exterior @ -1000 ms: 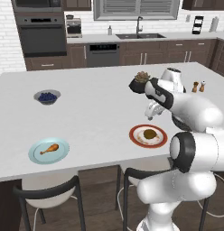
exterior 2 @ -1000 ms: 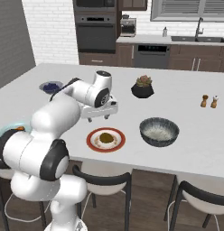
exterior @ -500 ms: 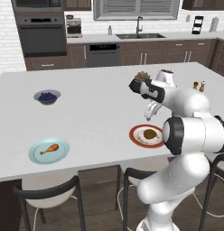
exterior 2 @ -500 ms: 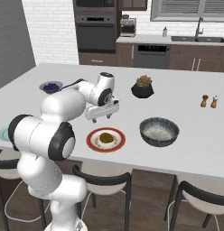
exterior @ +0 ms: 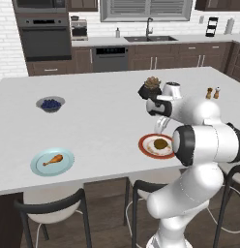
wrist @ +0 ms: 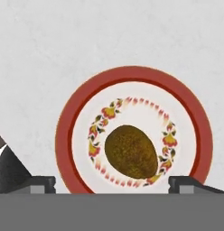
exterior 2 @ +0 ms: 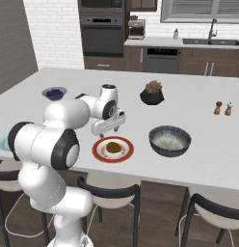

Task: Pick the chicken drumstick and avocado from their plates and place them in the bowl. Then put the bowl in the fridge.

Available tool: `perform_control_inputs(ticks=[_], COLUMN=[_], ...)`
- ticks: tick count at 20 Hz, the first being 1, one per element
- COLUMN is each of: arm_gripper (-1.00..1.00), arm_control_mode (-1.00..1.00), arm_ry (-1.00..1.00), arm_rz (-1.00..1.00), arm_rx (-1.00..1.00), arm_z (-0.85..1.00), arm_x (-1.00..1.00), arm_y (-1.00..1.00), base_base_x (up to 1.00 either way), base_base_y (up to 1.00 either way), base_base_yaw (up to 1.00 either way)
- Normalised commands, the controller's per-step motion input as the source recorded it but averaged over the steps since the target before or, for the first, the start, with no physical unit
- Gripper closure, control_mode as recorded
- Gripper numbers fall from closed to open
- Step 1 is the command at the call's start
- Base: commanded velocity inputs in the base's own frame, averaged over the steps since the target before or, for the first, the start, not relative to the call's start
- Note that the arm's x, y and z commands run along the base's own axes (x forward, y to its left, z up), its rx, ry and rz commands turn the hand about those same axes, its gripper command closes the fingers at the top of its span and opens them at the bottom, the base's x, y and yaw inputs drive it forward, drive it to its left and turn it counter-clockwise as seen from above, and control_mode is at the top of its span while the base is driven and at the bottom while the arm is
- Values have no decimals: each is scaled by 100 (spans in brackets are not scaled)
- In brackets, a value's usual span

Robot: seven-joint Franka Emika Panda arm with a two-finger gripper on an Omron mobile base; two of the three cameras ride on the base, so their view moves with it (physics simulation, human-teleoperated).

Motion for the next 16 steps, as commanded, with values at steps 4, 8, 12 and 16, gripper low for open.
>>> perform_control_inputs(ticks=[4, 8, 12, 16], arm_gripper=[-100, -100, -100, -100], arm_control_mode=[-100, -100, -100, -100], arm_ry=[0, 0, 0, 0], arm_rz=[1, 0, 0, 1], arm_rx=[-3, -4, -5, -1], arm_z=[-13, -21, -38, -38], arm_x=[0, 0, 0, 14], arm_y=[6, 2, -1, -2], base_base_x=[0, 0, 0, 0], base_base_y=[0, 0, 0, 0], base_base_yaw=[0, 0, 0, 0])
